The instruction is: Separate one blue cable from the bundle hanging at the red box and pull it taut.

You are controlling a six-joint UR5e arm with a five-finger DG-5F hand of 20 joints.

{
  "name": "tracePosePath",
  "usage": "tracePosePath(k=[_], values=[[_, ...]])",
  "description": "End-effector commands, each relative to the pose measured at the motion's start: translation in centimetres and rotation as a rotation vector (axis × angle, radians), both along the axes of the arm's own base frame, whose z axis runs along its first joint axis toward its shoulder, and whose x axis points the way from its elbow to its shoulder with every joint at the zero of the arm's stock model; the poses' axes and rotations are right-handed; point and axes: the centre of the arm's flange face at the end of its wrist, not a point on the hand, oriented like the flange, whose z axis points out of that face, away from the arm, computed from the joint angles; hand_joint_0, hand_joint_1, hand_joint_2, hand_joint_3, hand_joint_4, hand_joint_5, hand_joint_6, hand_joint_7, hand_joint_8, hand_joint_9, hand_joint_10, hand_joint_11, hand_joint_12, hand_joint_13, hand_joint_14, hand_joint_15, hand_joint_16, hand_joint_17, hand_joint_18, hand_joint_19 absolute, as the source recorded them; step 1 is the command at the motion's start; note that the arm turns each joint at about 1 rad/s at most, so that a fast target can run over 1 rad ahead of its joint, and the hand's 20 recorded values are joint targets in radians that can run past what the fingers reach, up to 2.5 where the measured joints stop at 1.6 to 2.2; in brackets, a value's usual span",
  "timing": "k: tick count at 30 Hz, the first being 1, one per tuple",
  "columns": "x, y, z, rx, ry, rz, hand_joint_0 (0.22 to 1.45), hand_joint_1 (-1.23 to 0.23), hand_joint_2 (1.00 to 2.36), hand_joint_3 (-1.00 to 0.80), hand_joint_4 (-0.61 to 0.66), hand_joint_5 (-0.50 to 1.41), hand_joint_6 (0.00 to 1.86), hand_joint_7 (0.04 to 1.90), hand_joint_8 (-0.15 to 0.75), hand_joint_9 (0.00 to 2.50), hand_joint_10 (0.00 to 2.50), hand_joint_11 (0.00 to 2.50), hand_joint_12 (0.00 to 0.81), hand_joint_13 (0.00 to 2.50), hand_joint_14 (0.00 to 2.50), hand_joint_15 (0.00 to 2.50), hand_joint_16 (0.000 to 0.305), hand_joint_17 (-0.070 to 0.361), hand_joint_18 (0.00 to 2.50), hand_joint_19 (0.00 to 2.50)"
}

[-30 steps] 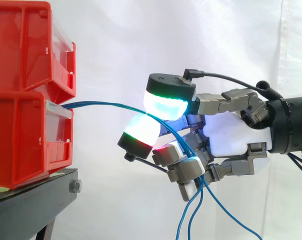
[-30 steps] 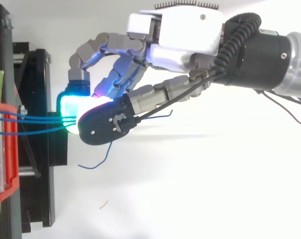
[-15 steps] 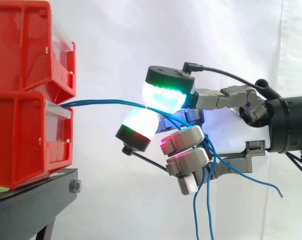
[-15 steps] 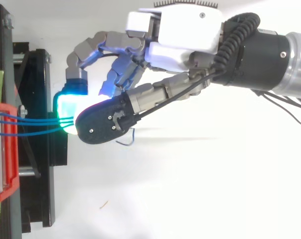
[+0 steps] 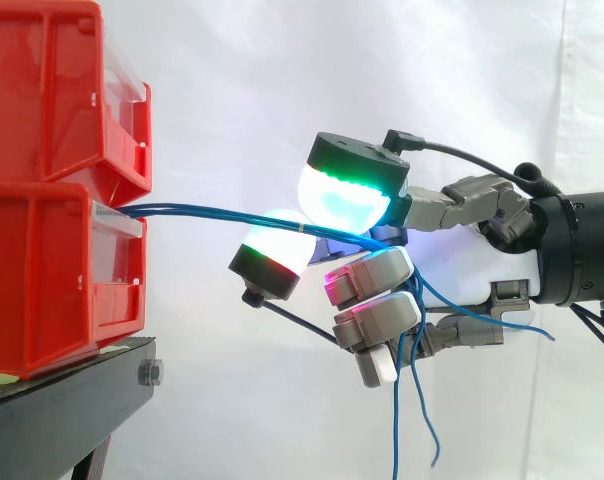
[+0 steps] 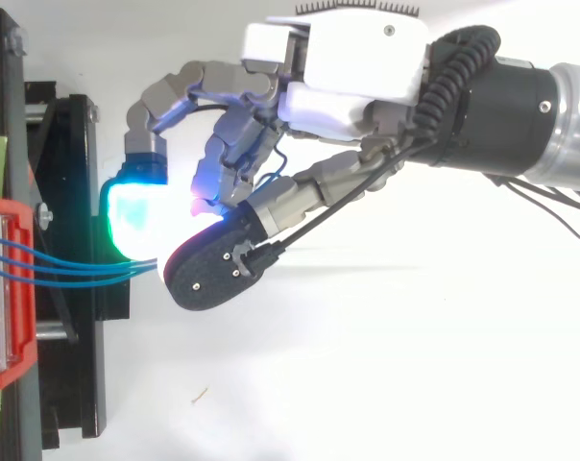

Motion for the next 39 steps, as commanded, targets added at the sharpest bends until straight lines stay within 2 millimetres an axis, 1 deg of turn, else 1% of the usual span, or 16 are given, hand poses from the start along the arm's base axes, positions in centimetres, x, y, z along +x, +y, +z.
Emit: tracePosePath(k=[1,2,5,9,10,14,16,21,24,25,29,30,32,35,36,39], values=[[0.0,0.1,-0.1,0.004,0.001,0.002,0.72,-0.9,1.0,-0.5,0.11,-0.2,0.86,0.9,0.302,0.97,0.48,1.41,0.357,1.21,0.0,1.56,0.047,0.105,1.01,0.78],[0.0,0.1,-0.1,0.004,0.001,0.002,0.71,-0.9,1.0,-0.49,0.11,-0.2,0.86,0.91,0.302,0.97,0.48,1.41,0.366,1.21,0.0,1.55,0.046,0.104,1.01,0.78],[-0.1,0.3,-0.4,0.008,0.007,0.003,0.67,-0.85,1.0,-0.5,0.12,-0.2,0.85,0.92,0.3,0.97,0.47,1.44,0.357,1.21,0.0,1.56,0.047,0.105,1.0,0.79],[-0.2,0.5,-0.7,0.016,-0.005,0.003,0.59,-0.78,1.0,-0.5,0.13,-0.21,0.83,0.9,0.303,0.95,0.45,1.44,0.366,1.19,0.0,1.56,0.048,0.109,0.99,0.79],[-0.2,0.4,-0.8,0.016,-0.006,0.001,0.56,-0.75,1.0,-0.5,0.15,-0.21,0.82,0.9,0.307,0.95,0.47,1.42,0.371,1.2,0.0,1.56,0.05,0.112,1.0,0.79],[-0.2,0.4,-1.5,0.018,-0.026,0.0,0.52,-0.7,1.0,-0.5,0.17,-0.21,0.81,0.87,0.32,0.93,0.52,1.39,0.386,1.2,0.0,1.56,0.052,0.117,1.0,0.79],[-0.2,0.4,-1.5,0.018,-0.026,0.0,0.5,-0.67,1.0,-0.5,0.18,-0.21,0.8,0.87,0.333,0.93,0.56,1.36,0.404,1.2,0.0,1.55,0.053,0.12,1.01,0.78],[-0.2,0.4,-1.5,0.018,-0.025,0.0,0.5,-0.68,1.0,-0.5,0.19,-0.21,0.8,0.87,0.335,0.93,0.56,1.35,0.399,1.2,0.0,1.53,0.054,0.121,1.01,0.78],[-0.3,0.4,-1.4,0.018,-0.025,0.0,0.55,-0.72,1.0,-0.5,0.16,-0.2,0.79,0.9,0.315,0.95,0.47,1.43,0.371,1.19,0.0,1.55,0.05,0.112,0.99,0.81],[-0.2,0.4,-1.5,0.018,-0.023,0.0,0.57,-0.74,1.0,-0.47,0.15,-0.2,0.79,0.91,0.309,0.96,0.44,1.45,0.362,1.19,0.0,1.56,0.049,0.11,0.98,0.82],[-0.3,0.4,-1.4,0.018,-0.025,-0.002,0.6,-0.74,1.01,-0.36,0.15,-0.2,0.8,0.91,0.304,0.99,0.42,1.47,0.363,1.21,0.0,1.56,0.049,0.109,0.99,0.81],[-0.2,0.4,-1.3,0.018,-0.028,-0.002,0.61,-0.74,1.01,-0.33,0.14,-0.2,0.8,0.91,0.307,0.99,0.42,1.47,0.362,1.21,0.0,1.56,0.048,0.109,0.99,0.82],[-0.2,0.4,-1.3,0.018,-0.031,0.0,0.61,-0.67,1.01,-0.3,0.14,-0.19,0.8,0.92,0.296,1.0,0.41,1.47,0.355,1.21,0.0,1.57,0.048,0.109,0.99,0.83],[-0.2,0.4,-1.2,0.018,-0.029,-0.002,0.6,-0.64,1.01,-0.28,0.15,-0.19,0.8,0.92,0.323,1.0,0.48,1.43,0.376,1.22,0.0,1.55,0.051,0.115,1.01,0.81],[0.0,0.3,-0.9,0.017,-0.035,-0.003,0.6,-0.63,1.01,-0.25,0.16,-0.19,0.8,0.92,0.324,1.0,0.51,1.39,0.385,1.23,0.0,1.54,0.052,0.118,1.02,0.81],[0.0,0.2,-0.9,0.012,-0.035,-0.003,0.63,-0.7,1.01,-0.18,0.17,-0.2,0.82,0.89,0.332,1.0,0.58,1.35,0.392,1.24,0.01,1.52,0.054,0.121,1.04,0.79]])
